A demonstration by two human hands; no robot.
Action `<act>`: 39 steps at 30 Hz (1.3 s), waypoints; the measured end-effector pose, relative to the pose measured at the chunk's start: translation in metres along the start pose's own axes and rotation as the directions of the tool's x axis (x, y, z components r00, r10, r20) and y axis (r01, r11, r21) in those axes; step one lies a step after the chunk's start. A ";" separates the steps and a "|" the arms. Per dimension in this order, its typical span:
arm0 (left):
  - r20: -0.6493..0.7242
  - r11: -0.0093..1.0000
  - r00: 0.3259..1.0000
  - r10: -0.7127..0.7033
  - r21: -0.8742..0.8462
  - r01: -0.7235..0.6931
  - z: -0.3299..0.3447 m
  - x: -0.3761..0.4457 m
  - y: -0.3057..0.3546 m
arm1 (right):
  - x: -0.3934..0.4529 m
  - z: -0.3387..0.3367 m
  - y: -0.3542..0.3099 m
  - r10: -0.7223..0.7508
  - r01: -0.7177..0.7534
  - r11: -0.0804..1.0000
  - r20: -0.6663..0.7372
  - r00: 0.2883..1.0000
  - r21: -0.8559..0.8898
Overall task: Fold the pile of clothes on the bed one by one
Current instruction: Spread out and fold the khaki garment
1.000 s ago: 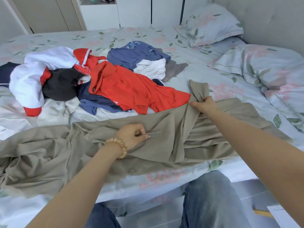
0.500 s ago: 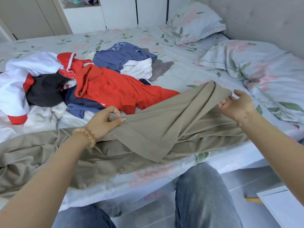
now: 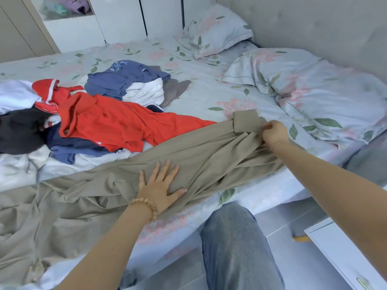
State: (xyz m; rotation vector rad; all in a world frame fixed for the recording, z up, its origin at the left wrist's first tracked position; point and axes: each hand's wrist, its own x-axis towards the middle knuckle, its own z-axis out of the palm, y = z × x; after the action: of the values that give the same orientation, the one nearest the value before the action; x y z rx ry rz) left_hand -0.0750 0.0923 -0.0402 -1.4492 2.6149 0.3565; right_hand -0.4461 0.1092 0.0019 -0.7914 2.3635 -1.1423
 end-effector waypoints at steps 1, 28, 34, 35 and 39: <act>-0.011 1.000 1.000 -0.009 0.018 0.009 0.004 0.000 -0.001 | 0.002 -0.004 0.000 -0.023 0.023 1.000 -0.029 0.999 -0.008; 0.117 0.997 0.993 -0.019 -0.066 0.027 -0.005 0.005 -0.004 | 0.005 -0.018 0.026 0.292 -0.433 0.621 0.320 0.901 0.653; -0.303 0.935 0.943 -0.140 -0.354 0.025 -0.042 0.048 0.024 | 0.020 -0.021 0.016 0.318 -0.458 0.670 0.331 0.888 0.584; -0.329 0.931 0.933 -0.147 -0.365 0.018 -0.044 0.060 0.029 | 0.022 -0.021 0.016 0.325 -0.442 0.692 0.300 0.897 0.571; -0.215 0.959 0.974 -0.064 -0.282 0.000 -0.036 0.097 0.036 | 0.036 -0.030 0.019 0.198 -0.213 0.780 0.091 0.976 0.588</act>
State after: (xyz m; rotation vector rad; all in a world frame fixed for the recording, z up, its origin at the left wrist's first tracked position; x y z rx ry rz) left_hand -0.1568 0.0224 -0.0227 -1.7079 2.8024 0.6175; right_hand -0.4965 0.1131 0.0000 -0.3079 1.8236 -1.6333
